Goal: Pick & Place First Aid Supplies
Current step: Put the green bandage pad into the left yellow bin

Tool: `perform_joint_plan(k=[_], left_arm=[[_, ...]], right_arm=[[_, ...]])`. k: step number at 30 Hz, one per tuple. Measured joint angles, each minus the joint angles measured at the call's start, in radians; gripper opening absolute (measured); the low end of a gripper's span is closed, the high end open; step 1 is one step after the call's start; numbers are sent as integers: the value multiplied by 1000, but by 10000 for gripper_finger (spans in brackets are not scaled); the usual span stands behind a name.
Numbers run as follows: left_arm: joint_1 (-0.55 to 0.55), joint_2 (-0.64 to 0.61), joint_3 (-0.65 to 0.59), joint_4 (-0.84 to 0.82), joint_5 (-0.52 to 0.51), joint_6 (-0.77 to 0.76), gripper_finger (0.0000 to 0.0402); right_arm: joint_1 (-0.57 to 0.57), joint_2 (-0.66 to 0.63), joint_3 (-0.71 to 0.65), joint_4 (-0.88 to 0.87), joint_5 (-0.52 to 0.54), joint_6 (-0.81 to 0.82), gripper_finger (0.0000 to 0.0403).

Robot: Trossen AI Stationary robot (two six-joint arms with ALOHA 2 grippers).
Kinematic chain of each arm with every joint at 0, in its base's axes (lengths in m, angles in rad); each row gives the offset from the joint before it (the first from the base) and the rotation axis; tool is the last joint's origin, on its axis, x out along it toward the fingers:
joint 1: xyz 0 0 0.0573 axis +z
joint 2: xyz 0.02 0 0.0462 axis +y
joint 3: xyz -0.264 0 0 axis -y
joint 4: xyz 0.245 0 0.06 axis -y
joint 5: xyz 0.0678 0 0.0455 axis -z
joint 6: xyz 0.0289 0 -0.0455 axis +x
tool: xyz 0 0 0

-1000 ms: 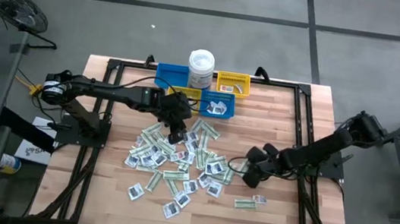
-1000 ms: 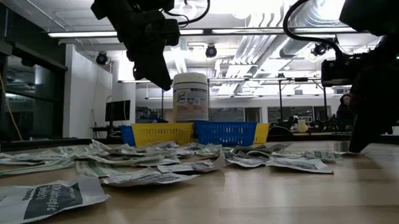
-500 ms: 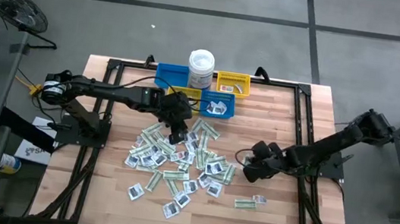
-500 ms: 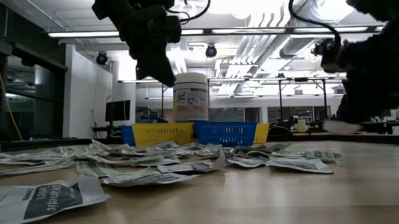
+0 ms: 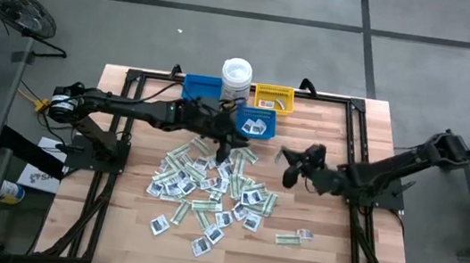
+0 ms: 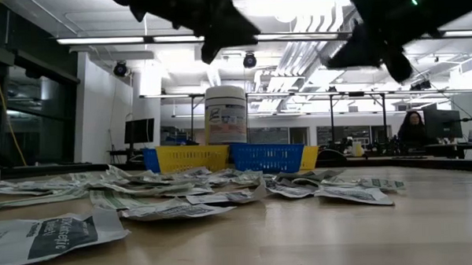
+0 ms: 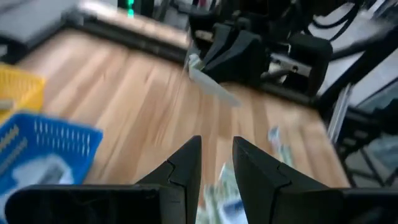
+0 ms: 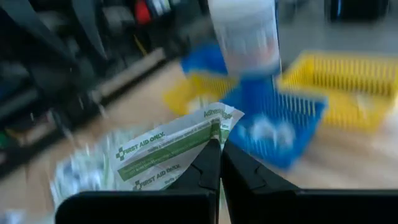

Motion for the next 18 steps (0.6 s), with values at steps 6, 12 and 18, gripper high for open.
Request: perform_joint_plan(k=[6,12,18], left_arm=[[0,0,0,131,-7,3,92],[-2,0,0,247,-80,3,92],[-2,0,0,322,-137,15,92]], right_arm=[[-66,-3,2,394,13,-400,0],[-116,-2,46,497,10,-595,0],[-136,59,194,487,96,-837,0]])
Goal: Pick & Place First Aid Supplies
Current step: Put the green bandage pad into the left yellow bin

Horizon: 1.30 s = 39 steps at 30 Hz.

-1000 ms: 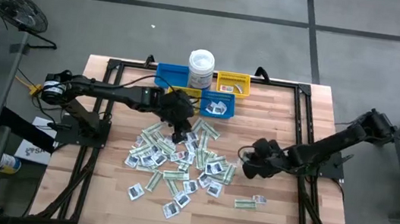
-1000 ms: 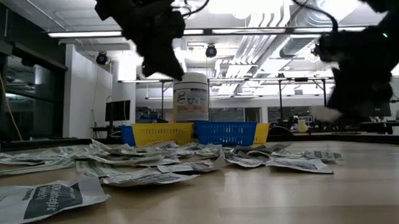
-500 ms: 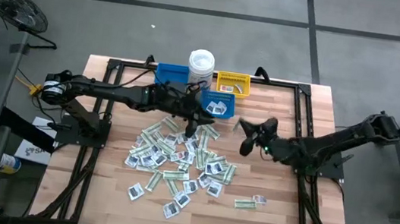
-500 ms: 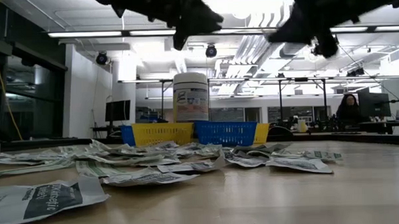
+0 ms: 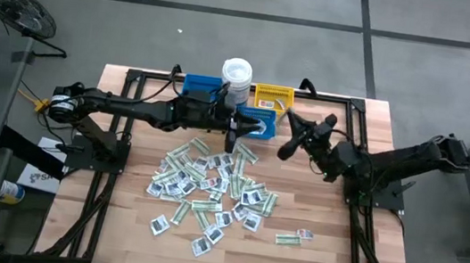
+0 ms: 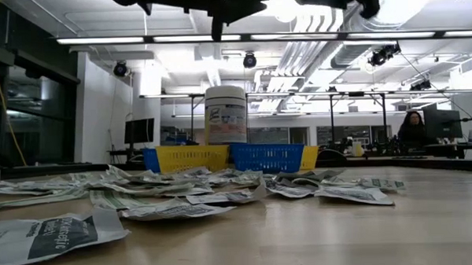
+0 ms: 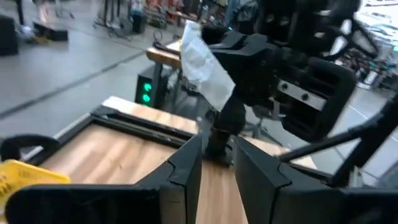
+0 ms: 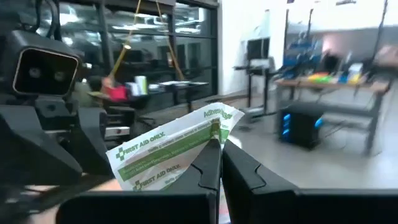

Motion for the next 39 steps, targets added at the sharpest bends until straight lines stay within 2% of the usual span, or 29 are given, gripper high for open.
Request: perform_joint_plan(k=[10,13,23,26,29,39], left_arm=[[0,0,0,55,-70,19,92],[0,0,0,55,-73,19,92],[2,0,0,56,-103,18,92],[2,0,0,54,-104,16,69],[2,0,0,54,-96,15,15],[2,0,0,45,-91,15,2]], right_arm=[[9,200,229,-7,133,-317,0],[9,243,273,-20,163,-328,0],[10,317,358,-121,144,-323,0],[10,317,358,-120,144,-324,0],[10,317,358,-127,158,-326,0],[9,317,359,-210,155,-324,2]])
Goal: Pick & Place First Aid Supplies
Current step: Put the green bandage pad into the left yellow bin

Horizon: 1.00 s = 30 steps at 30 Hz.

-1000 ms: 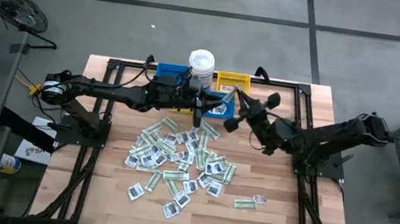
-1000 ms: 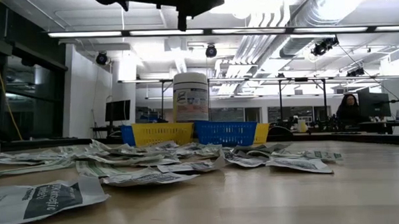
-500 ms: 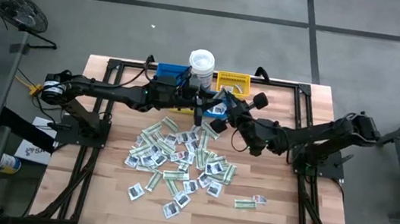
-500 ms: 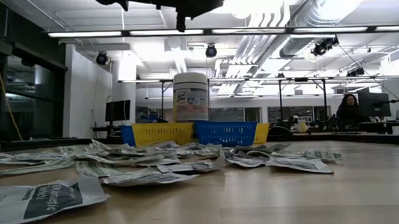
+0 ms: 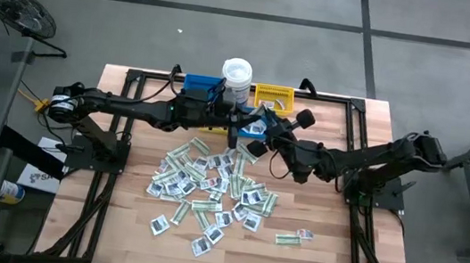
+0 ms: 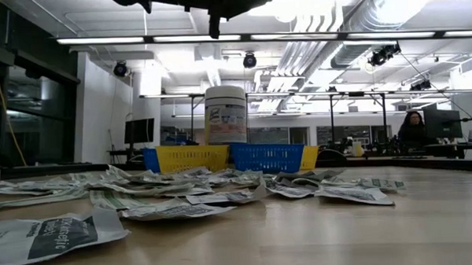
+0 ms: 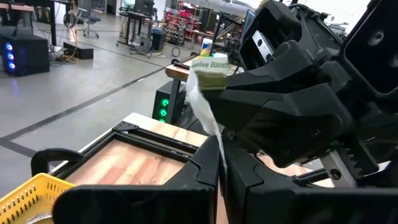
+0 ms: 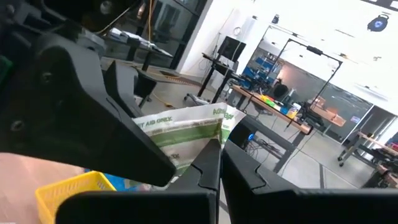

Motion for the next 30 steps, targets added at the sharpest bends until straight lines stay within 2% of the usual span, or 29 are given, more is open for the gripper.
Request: perform_joint_plan(k=[3,7,13,16,18,25,30], left_arm=[[0,0,0,-8,4,0,1],[0,0,0,-31,4,0,1],[23,0,2,-119,-20,1,1],[69,-18,2,-235,-26,-9,0],[101,-24,4,-312,-22,-12,0],[226,-34,2,-698,109,-6,0],[286,-34,2,-876,120,25,0]], right_arm=[[-1,0,0,-3,-37,3,23],[-1,-1,0,13,-62,5,83],[-1,-23,0,84,23,10,178],[-1,-50,0,79,77,27,208],[0,-73,0,76,117,22,219],[0,-127,0,41,201,9,224],[0,-134,0,31,242,-2,224]])
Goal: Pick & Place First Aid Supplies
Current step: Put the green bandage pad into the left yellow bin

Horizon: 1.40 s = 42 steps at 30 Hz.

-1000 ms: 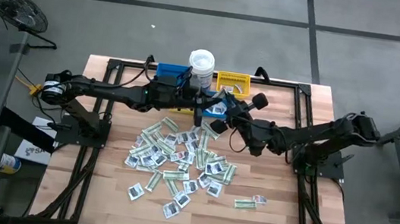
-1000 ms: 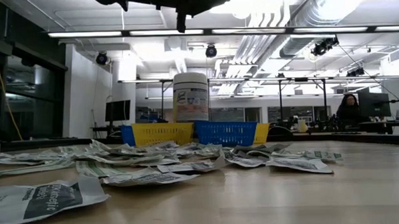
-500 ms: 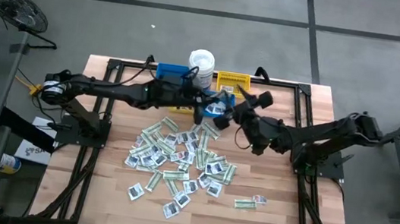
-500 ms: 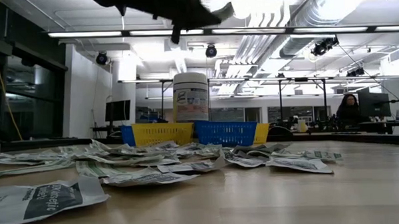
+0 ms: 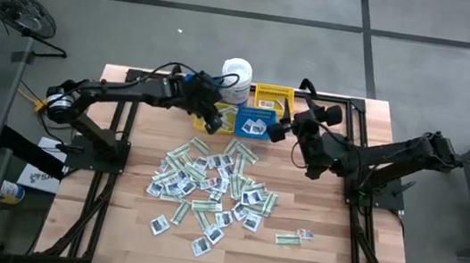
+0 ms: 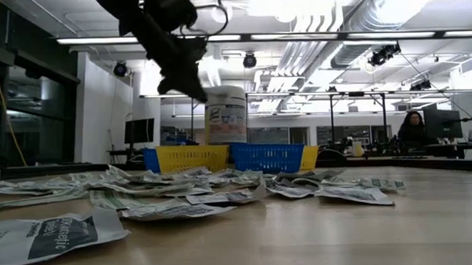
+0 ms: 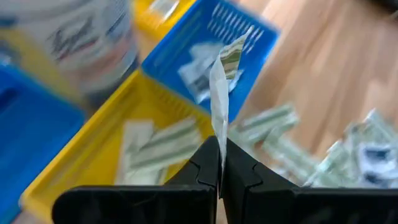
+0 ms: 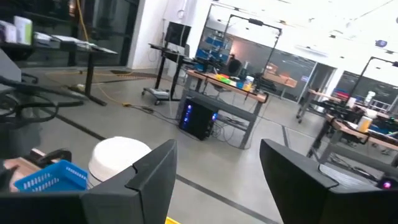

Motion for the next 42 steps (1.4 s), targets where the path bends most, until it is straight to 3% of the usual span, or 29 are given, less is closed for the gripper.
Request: perform_joint_plan(k=[6,17,26,37,42], left_arm=[[77,13,0,-60,36,58,0],[183,157,-1,-62,306,89,0],[193,214,-1,-68,305,107,3],[192,214,-1,-69,292,118,78],[192,201,-1,-102,262,117,86]], right_arm=[[0,1,0,-29,8,5,224],[0,1,0,-35,50,6,224],[1,1,0,-35,130,6,224],[2,1,0,-35,138,6,224],[13,1,0,-35,138,6,224]])
